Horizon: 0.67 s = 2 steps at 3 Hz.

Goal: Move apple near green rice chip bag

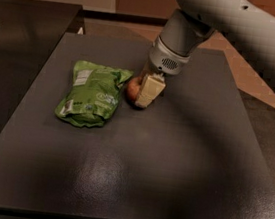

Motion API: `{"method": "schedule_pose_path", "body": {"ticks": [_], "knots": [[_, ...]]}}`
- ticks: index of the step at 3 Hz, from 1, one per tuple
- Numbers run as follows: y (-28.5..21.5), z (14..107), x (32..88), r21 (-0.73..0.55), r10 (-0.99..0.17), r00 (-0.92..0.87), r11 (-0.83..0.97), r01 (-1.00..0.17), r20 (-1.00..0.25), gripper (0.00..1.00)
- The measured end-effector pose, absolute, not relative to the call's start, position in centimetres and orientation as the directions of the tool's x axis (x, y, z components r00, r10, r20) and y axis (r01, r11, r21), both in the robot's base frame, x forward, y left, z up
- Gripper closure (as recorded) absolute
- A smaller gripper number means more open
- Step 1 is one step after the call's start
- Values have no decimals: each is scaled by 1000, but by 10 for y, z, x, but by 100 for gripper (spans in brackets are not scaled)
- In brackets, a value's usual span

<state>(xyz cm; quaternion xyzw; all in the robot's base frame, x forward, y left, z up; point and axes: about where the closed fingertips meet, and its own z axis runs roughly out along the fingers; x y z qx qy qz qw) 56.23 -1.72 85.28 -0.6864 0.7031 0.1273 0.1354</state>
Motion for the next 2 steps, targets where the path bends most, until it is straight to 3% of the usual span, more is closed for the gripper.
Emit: {"method": "schedule_pose_path", "body": {"ticks": [1,2], "knots": [[-16,852,562,-6,-931,-20,24,-1000,-365,0],[-16,852,562,-6,-931,-20,24,-1000,-365,0]]}}
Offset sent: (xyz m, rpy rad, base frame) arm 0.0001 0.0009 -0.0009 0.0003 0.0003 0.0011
